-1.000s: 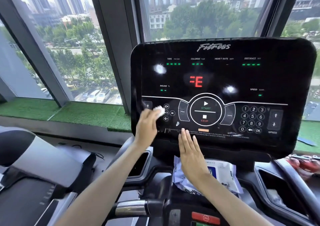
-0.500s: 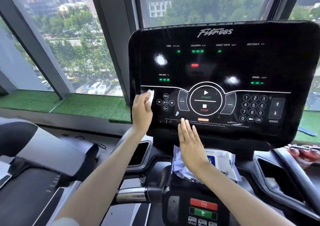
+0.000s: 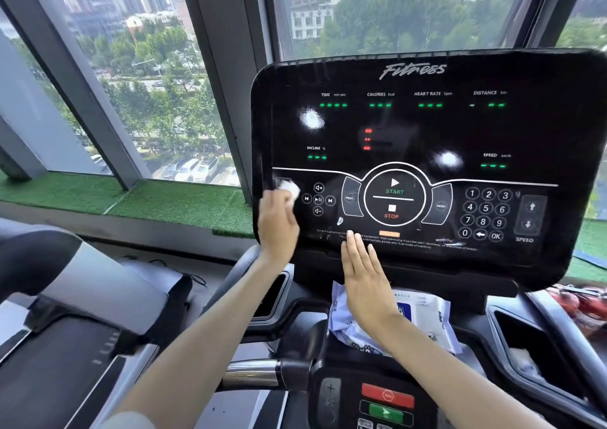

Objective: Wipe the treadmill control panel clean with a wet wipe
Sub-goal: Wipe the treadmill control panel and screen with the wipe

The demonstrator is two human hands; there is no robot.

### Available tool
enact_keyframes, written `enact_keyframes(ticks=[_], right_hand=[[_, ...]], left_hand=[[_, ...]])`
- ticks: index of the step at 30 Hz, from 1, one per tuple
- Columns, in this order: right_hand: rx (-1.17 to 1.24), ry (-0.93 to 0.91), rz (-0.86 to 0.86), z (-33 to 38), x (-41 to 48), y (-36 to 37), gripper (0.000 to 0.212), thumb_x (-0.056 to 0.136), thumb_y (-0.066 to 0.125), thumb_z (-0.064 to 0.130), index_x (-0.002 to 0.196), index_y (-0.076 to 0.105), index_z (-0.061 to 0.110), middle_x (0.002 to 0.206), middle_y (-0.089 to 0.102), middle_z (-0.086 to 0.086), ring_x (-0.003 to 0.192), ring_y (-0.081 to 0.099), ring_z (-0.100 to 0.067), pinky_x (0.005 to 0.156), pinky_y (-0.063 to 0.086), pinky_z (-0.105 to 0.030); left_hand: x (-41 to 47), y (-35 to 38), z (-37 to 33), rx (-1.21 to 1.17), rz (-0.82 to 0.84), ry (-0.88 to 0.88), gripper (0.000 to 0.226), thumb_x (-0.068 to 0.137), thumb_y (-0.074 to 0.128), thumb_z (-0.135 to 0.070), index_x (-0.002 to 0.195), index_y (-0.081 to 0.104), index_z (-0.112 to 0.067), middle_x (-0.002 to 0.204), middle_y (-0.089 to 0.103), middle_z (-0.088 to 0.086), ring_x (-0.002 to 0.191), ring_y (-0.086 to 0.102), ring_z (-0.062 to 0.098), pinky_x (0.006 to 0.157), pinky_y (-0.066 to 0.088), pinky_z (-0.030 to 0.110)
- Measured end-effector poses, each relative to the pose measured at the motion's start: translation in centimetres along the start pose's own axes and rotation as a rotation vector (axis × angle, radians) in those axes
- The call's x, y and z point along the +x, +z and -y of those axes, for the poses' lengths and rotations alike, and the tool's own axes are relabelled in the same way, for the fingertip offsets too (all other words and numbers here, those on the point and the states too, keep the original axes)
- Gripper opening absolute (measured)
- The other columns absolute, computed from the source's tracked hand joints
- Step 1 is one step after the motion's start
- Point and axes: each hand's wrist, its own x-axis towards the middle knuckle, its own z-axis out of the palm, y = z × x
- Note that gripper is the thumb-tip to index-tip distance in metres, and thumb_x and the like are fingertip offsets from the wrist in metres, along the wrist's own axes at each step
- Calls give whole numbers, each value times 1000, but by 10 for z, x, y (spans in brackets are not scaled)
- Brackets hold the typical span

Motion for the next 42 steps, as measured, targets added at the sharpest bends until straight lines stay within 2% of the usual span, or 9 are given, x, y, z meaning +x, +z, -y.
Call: enact_keyframes(ticks=[4,10,13,15,20,25,31,36,42], right_hand=[[-21,-20,29,-1,-2,-1,68,75,10,3,142,8,-8,152,-1,-25,142,2,-34,115,8,-46],[-48,-6,30,-1,-1,3,67,75,15,6,140,18,-9,152,12,-25,141,12,-34,115,9,-47],[-55,-39,55,-2,-1,0,66,77,13,7,141,7,-9,152,-3,-25,142,0,-34,110,-4,-46],[-59,-36,49,-3,0,-1,66,77,13,8,141,8,-8,152,-2,-25,142,1,-34,110,-5,-45],[-34,-11,54,-3,1,1,67,73,16,5,139,21,-9,150,17,-25,140,18,-34,111,4,-44],[-50,-17,61,-2,1,-4,69,72,19,8,140,15,-7,151,5,-23,141,6,-32,111,-2,-44],[-33,11,41,1,1,-2,71,68,32,3,138,26,-8,150,21,-24,140,19,-33,115,9,-45],[-38,-26,50,-3,1,1,70,70,6,5,139,15,-7,151,8,-24,142,8,-32,115,8,-45],[-63,-49,88,-3,0,-3,78,66,-8,5,142,5,-6,153,-1,-23,142,-1,-32,116,4,-43]], left_hand=[[-15,-2,9,55,295,325,15,85,56,4,94,60,-6,96,54,5,83,55,17,65,48,25],[33,-8,-9,58,-55,-200,32,81,49,10,106,51,-10,106,49,6,95,52,22,69,53,35],[-1,3,-22,174,322,328,52,76,48,12,119,52,-17,114,50,0,106,46,19,70,51,35],[5,1,-13,170,412,459,53,75,48,12,119,54,-17,113,50,1,104,48,18,67,53,38],[44,1,-23,-86,-120,-160,34,82,46,13,110,53,-5,109,49,11,99,51,25,74,53,41],[16,5,-30,115,369,514,51,77,49,12,118,55,-18,110,52,1,100,46,17,62,54,38],[48,1,-33,19,21,114,41,78,49,15,109,59,-9,101,53,8,92,50,23,66,54,40],[17,9,-29,152,423,752,41,75,49,9,107,62,-12,98,57,3,90,43,15,49,51,30],[50,5,-40,23,76,196,43,77,50,16,110,60,-10,100,53,7,91,50,23,62,53,39]])
